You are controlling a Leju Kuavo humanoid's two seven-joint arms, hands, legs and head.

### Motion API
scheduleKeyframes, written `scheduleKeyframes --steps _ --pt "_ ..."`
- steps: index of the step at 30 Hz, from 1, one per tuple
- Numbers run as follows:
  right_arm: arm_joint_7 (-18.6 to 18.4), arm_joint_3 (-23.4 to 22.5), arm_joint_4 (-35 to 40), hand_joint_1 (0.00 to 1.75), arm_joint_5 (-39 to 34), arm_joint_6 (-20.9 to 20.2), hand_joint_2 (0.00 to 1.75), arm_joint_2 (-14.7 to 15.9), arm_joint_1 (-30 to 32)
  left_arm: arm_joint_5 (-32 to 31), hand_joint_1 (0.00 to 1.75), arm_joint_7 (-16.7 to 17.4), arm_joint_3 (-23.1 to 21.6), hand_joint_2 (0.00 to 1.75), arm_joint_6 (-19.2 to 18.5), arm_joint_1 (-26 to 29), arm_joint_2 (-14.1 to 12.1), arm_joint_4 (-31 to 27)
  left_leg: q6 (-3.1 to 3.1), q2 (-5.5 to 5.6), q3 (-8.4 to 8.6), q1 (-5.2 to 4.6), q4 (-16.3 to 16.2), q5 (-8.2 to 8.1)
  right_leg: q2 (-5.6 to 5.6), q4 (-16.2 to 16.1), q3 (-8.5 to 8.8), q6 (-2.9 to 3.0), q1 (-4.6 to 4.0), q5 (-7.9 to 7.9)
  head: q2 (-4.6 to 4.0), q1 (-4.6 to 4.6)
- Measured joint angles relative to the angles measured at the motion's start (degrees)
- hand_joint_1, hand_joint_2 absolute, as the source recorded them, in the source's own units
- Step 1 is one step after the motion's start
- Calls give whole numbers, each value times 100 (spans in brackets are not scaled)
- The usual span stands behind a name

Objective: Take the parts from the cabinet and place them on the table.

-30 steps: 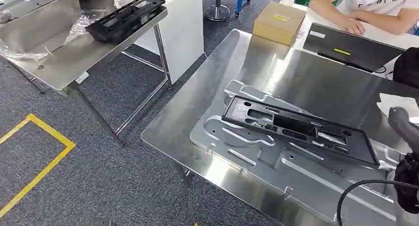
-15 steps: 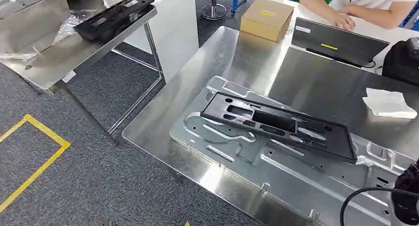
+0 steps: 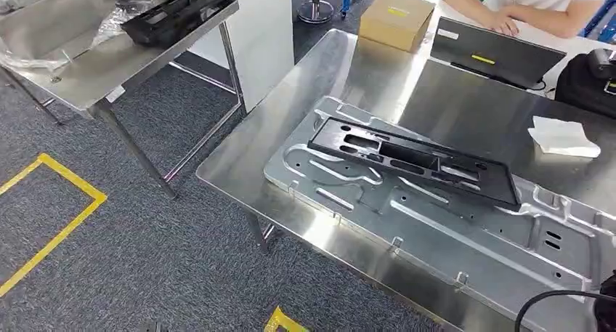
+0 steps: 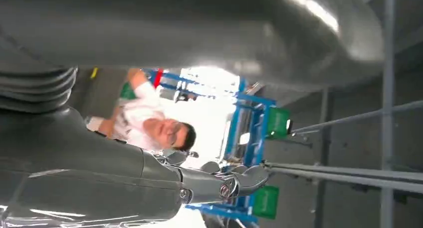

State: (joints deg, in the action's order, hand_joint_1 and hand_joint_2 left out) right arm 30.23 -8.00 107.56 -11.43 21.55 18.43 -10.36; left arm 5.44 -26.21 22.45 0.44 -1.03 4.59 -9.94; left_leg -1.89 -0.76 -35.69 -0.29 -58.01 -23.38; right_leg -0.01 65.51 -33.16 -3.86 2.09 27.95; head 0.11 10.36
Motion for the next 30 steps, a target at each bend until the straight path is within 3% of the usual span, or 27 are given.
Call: scheduleKeyframes --steps 1,2,5,6,7,9,10,11,12,13,14,15,16,17,18,20,21,22,23,25,26,27,28,30 --pt "-50 -26 -7 0 94 22 0 20 -1 0 0 0 4 0 0 2 0 0 36 29 -83 3 -61 19 83 -480 333 -8 28 210 2 0" --pt "-109 -46 -9 0 250 69 0 52 34 0 0 2 11 0 0 -14 7 0 78 59 -132 -6 -122 40 184 -678 440 77 -34 267 2 13" --pt "-232 -125 -66 0 634 197 0 155 93 7 0 -2 24 0 -4 -6 28 0 183 136 -167 -16 -102 190 93 -637 349 237 -66 190 2 4" --pt "-258 -125 -90 0 737 212 0 166 94 7 0 -2 28 0 -7 13 28 0 215 159 -197 10 -128 184 38 -678 299 326 -6 123 0 2" --pt "-289 -127 -107 0 833 229 0 192 97 7 0 -4 31 0 -22 16 28 0 247 144 -274 32 -263 -52 -17 -677 256 381 -25 70 0 4" --pt "-321 -157 -120 0 964 280 0 251 219 2 0 -2 28 0 -57 28 48 0 304 127 -477 54 -989 -763 -106 -677 117 441 -39 -39 0 4" --pt "-330 -196 -120 0 998 293 0 293 292 -4 0 -2 28 0 -85 29 54 0 329 122 -575 68 -1414 -1007 -153 -674 42 440 -51 -96 2 6" --pt "-341 -244 -122 0 1007 304 0 328 374 -9 0 -2 28 0 -107 30 55 0 350 119 -622 82 -1766 -1114 -206 -670 -36 434 -62 -155 0 4" --pt "-347 -282 -122 0 1007 308 0 356 449 -9 0 -2 28 0 -120 32 55 0 359 113 -570 95 -1901 -1028 -261 -667 -113 425 -68 -212 0 4" --pt "-350 -313 -122 0 1007 310 0 389 499 -9 0 -2 28 0 -120 35 55 0 360 105 -414 101 -1808 -840 -310 -661 -188 415 -70 -264 0 4" --pt "-352 -341 -122 0 1007 310 0 417 536 -9 0 -2 28 0 -122 35 55 0 353 85 -160 101 -1521 -635 -355 -656 -255 399 -70 -316 2 4" --pt "-354 -376 -122 0 1007 310 0 442 567 -9 0 -2 28 0 -125 30 55 0 334 22 209 100 -1046 -500 -399 -655 -316 379 -70 -368 0 4" --pt "-356 -398 -118 0 1007 310 0 472 581 -9 0 -2 28 0 -125 12 55 0 301 -198 673 92 -460 -571 -433 -643 -330 350 -81 -417 2 4" --pt "-361 -419 -105 0 1007 310 0 500 624 -11 0 -4 28 0 -133 -4 52 -2 278 -366 992 37 40 -754 -478 -637 -341 315 -100 -442 0 4" --pt "-380 -444 -105 0 994 308 0 542 636 -11 0 -9 28 0 -144 -11 55 -2 192 -318 983 13 93 -769 -536 -657 -321 264 -93 -492 2 4" --pt "-441 -488 -87 0 876 304 0 638 780 -35 0 -17 26 0 -181 -6 55 0 96 -195 902 -26 97 -698 -669 -711 -299 181 -72 -583 2 4" --pt "-448 -540 -63 0 802 295 0 693 906 -33 0 -15 26 0 -192 11 55 0 15 -125 851 -23 159 -603 -722 -728 -299 131 -56 -622 0 7" --pt "-448 -612 -57 0 741 278 0 743 1006 -33 0 -18 26 0 -205 20 77 0 -39 -86 789 -2 195 -492 -477 -650 -377 94 -24 -424 0 6" --pt "-448 -676 -46 0 712 269 0 778 1106 -35 0 -11 26 0 -212 24 72 0 -90 -45 702 -2 197 -419 -243 -431 -444 95 -22 -59 0 4" --pt "-448 -837 -4 0 697 265 0 848 1293 -31 0 -13 33 0 -223 35 70 0 -136 47 536 -22 187 -279 -52 351 -637 95 -52 602 2 7" --pt "-448 -890 4 0 699 262 0 857 1356 -37 0 -15 33 0 -227 35 70 0 -143 110 434 -42 175 -207 -23 761 -715 97 -71 762 0 4" --pt "-448 -927 7 0 699 260 0 861 1409 -37 0 -13 33 0 -227 35 74 0 -144 173 336 -55 150 -145 -13 985 -706 110 -86 730 0 4" --pt "-448 -955 15 0 697 260 0 865 1460 -37 0 -15 31 0 -227 37 74 0 -143 235 240 -61 124 -96 -9 940 -585 130 -96 567 0 7" --pt "-448 -992 57 0 699 260 0 872 1516 -37 0 -13 31 0 -227 39 76 0 -126 368 62 -70 41 -5 64 178 24 204 -121 161 2 7"
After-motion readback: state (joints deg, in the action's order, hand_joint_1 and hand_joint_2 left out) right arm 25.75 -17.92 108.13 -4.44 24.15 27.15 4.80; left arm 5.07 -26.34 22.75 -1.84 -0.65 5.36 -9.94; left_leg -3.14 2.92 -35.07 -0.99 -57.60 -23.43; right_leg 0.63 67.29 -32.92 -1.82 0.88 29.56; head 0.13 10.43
